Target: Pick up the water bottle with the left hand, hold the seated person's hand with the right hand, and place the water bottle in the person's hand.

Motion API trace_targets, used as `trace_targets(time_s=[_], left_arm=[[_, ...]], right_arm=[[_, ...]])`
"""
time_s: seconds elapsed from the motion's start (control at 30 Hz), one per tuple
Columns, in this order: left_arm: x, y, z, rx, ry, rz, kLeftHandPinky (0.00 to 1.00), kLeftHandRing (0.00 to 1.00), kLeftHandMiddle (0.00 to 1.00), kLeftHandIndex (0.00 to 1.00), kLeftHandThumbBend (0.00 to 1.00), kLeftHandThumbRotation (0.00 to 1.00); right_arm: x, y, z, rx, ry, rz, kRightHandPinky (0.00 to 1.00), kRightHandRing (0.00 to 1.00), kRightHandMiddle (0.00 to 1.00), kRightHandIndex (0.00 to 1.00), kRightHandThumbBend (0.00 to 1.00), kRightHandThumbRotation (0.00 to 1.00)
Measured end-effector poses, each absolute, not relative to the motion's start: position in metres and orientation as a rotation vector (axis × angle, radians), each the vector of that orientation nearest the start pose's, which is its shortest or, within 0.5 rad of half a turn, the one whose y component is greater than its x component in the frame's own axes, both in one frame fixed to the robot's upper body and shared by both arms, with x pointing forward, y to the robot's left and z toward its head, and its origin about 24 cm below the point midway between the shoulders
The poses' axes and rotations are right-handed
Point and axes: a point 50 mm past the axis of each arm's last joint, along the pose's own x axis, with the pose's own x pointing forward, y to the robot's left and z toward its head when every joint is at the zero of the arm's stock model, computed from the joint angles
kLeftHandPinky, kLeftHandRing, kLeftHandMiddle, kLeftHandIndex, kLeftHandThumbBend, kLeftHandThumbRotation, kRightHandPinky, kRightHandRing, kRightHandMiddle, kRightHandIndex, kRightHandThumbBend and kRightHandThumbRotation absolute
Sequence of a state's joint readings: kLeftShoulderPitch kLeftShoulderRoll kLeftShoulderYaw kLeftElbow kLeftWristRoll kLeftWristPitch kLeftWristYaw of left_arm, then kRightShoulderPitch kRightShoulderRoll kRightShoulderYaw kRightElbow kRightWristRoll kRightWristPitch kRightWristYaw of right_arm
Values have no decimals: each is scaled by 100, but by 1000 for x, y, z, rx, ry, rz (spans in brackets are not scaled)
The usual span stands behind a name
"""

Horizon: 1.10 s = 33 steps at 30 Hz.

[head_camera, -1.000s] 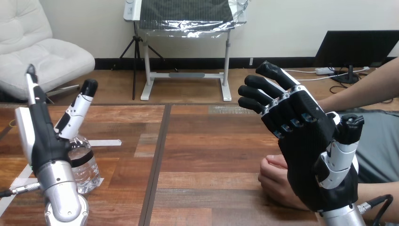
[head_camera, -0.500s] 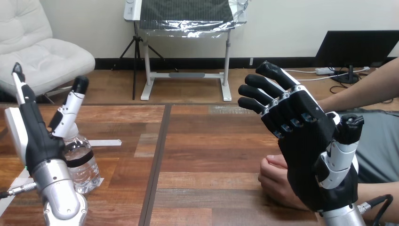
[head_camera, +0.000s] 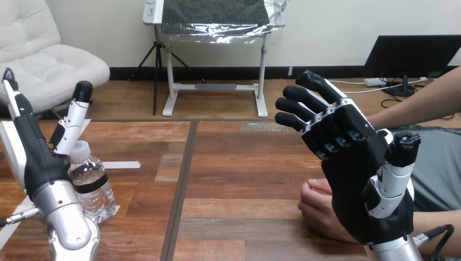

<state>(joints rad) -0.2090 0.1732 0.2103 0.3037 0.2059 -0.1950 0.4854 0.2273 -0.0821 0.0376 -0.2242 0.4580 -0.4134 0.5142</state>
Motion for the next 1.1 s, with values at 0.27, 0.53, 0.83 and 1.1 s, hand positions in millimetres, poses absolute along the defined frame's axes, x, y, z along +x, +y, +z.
trace_targets(time_s=[0.27,0.53,0.83,1.1], left_arm=[[281,243,62,313,-173,629,100,100,100,100,86,73],[285,244,62,308,-158,614,100,100,100,100,84,69],[295,245,54,309,-107,604,100,100,100,100,83,62],[300,248,41,334,-36,602,100,100,100,100,84,60]], right_arm=[[195,-156,87,257,-497,417,80,82,83,84,74,100],[195,-156,87,256,-497,419,80,82,83,85,74,100],[195,-156,87,255,-498,426,81,83,83,85,74,100],[195,-156,87,255,-499,428,81,83,83,85,74,100]])
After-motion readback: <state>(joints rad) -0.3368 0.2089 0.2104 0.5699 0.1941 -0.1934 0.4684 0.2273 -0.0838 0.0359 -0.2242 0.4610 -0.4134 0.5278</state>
